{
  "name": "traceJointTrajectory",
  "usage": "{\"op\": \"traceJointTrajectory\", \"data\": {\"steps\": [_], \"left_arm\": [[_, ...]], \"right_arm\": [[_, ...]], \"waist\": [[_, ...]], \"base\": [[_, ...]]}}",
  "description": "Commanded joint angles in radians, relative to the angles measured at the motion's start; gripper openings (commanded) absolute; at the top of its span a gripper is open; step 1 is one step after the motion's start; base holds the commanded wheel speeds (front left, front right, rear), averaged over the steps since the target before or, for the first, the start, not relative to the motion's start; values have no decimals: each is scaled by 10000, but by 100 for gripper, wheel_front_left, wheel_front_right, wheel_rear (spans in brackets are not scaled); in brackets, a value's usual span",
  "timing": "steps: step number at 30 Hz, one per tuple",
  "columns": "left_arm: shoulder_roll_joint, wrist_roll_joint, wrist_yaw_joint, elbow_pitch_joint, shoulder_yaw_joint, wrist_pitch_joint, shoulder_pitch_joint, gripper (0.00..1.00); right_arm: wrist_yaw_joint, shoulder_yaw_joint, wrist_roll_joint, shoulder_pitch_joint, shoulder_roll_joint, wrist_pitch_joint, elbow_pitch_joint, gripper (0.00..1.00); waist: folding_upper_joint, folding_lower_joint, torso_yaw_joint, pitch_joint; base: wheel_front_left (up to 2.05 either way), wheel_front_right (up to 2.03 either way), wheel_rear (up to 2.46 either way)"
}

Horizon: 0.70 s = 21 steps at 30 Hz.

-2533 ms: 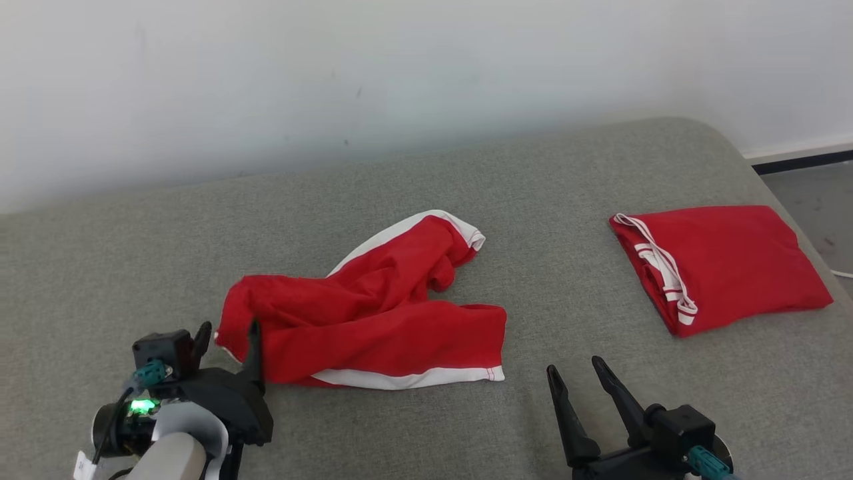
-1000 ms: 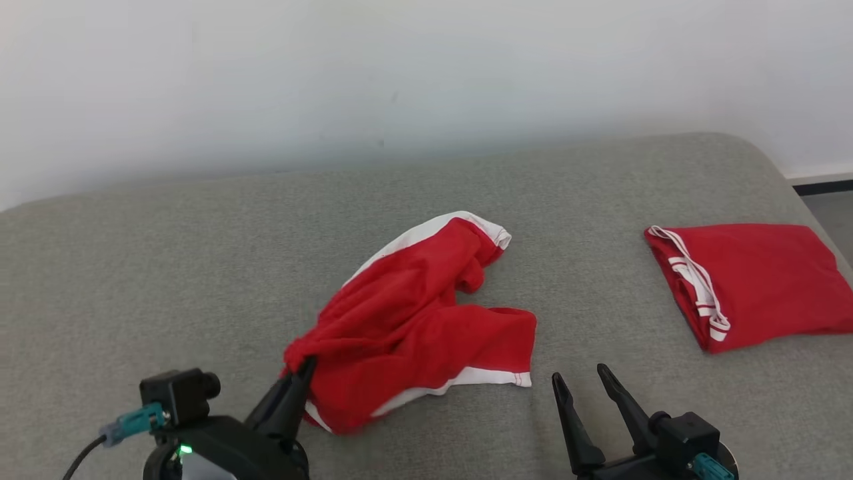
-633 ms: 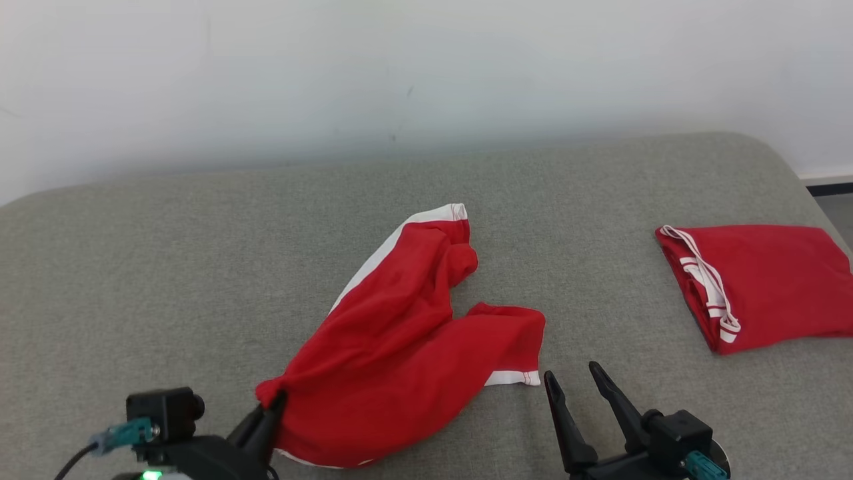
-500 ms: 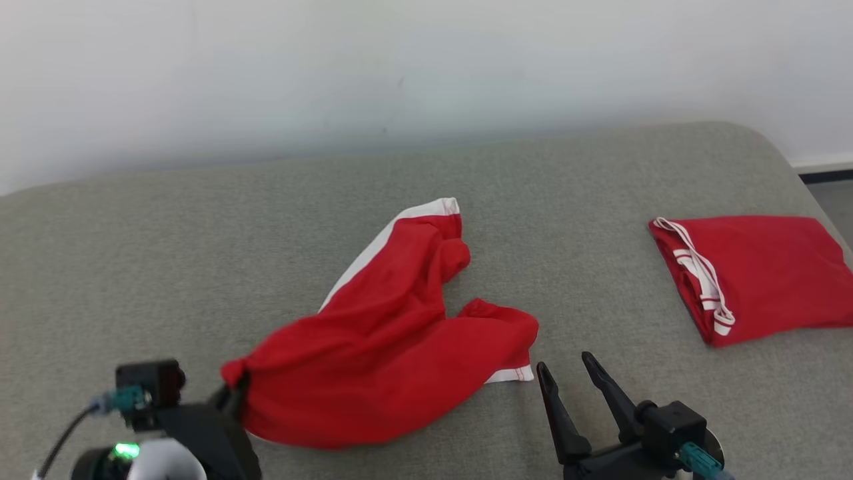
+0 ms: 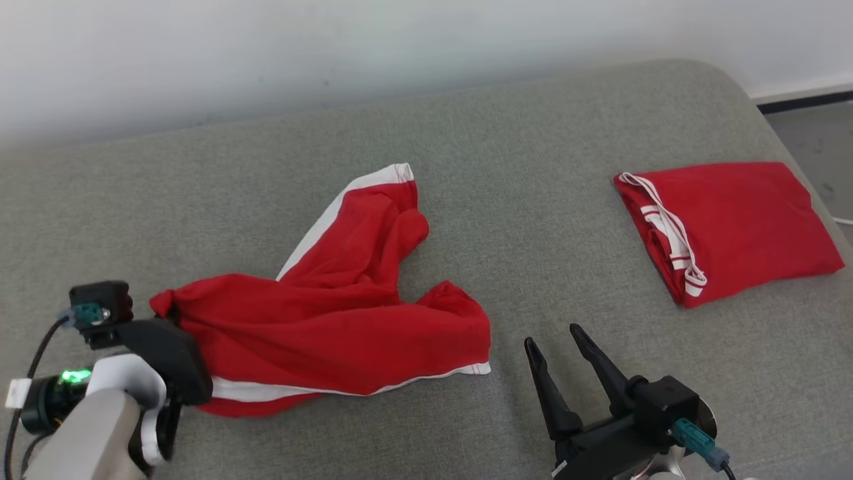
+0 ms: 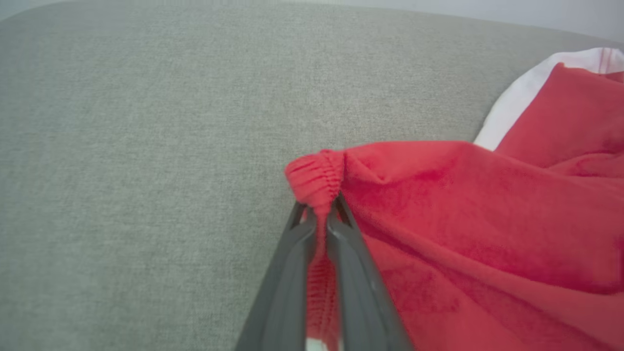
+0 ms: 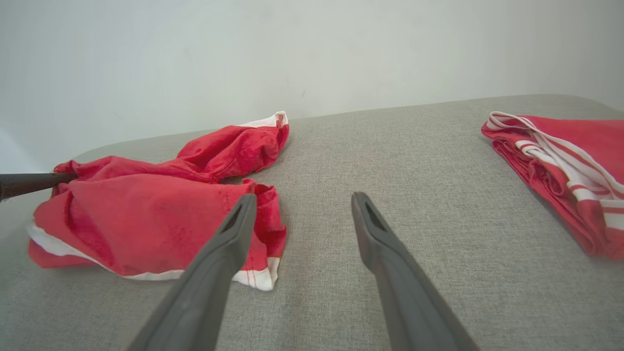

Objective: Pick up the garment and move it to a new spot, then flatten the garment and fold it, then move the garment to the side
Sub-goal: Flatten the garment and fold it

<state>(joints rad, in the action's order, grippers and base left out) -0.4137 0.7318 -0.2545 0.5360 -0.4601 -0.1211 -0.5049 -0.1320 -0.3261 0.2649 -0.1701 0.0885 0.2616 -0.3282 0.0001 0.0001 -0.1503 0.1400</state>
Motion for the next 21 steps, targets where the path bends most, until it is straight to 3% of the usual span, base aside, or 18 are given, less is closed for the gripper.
{"op": "traceJointTrajectory", "data": {"steps": [1, 5, 6, 7, 14, 21], "left_arm": [[47, -142, 64, 374, -9, 211, -332, 0], [206, -409, 351, 1295, -152, 828, -986, 0], [242, -438, 412, 1451, -153, 1059, -1117, 28], [290, -482, 517, 1564, -182, 1304, -1205, 100], [652, -783, 982, 1658, -340, 3173, -825, 100], [724, -1234, 831, 56, 249, 3860, 582, 100]], "right_arm": [[30, 1, 106, -153, 56, 46, 59, 100], [30, 6, 35, -263, 79, 46, 32, 100], [30, 13, 21, -277, 82, 46, 32, 100], [30, 29, 6, -278, 80, 46, 35, 100], [30, 362, 44, 30, 154, 46, 26, 100], [31, 1301, -138, 522, 217, 47, 270, 100]], "waist": [[-1, -1, -220, 328], [-1, -1, -126, 457], [-1, -1, -82, 458], [-1, -1, -28, 445], [-1, -1, 514, -72], [-1, -1, 1005, -876]], "base": [[0, 0, 0], [0, 0, 0], [0, 0, 0], [0, 0, 0], [0, 0, 0], [0, 0, 0]]}}
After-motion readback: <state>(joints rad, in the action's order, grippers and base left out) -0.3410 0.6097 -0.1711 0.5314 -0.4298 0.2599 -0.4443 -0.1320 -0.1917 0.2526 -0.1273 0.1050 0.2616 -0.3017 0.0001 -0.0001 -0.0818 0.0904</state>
